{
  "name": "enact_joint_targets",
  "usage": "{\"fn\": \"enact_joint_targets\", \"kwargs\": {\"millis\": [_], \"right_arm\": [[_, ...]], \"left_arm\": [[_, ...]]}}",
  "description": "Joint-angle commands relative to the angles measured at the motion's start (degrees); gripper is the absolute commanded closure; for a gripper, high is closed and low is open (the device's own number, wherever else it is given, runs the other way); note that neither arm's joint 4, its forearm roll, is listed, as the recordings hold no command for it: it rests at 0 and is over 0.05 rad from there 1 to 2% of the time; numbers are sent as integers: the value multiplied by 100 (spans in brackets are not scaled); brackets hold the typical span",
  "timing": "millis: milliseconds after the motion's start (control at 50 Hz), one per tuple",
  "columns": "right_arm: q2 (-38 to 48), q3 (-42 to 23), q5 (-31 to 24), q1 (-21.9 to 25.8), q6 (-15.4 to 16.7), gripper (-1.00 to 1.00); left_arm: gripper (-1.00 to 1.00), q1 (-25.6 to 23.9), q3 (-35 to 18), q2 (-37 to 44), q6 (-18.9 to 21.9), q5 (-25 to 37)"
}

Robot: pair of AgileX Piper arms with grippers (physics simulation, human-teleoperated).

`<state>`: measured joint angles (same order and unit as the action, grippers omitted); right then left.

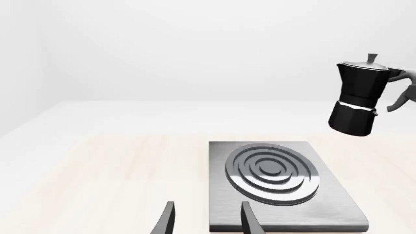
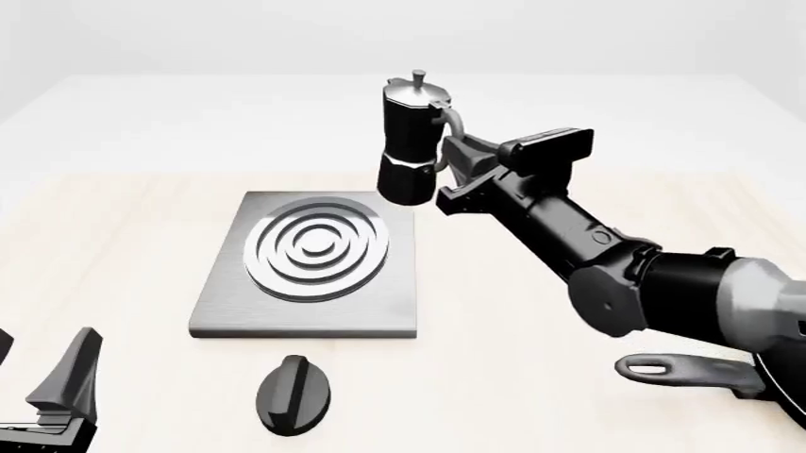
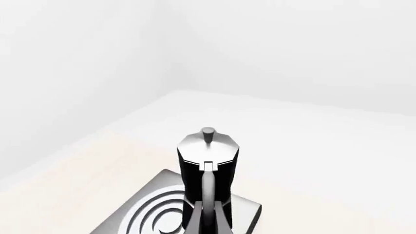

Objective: Put the moka pot on the stove.

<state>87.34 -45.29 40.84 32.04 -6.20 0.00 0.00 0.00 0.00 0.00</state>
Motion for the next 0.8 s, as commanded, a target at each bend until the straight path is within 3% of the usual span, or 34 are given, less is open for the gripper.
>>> {"fn": "enact_joint_targets", "kwargs": {"millis": [20,800], "right_arm": [[309,-307,191,123,-64,100],[1347,-1125,379,384,-156,100]], "left_arm": [[-100,0,0,0,0,0],[-100,0,0,0,0,0]]}}
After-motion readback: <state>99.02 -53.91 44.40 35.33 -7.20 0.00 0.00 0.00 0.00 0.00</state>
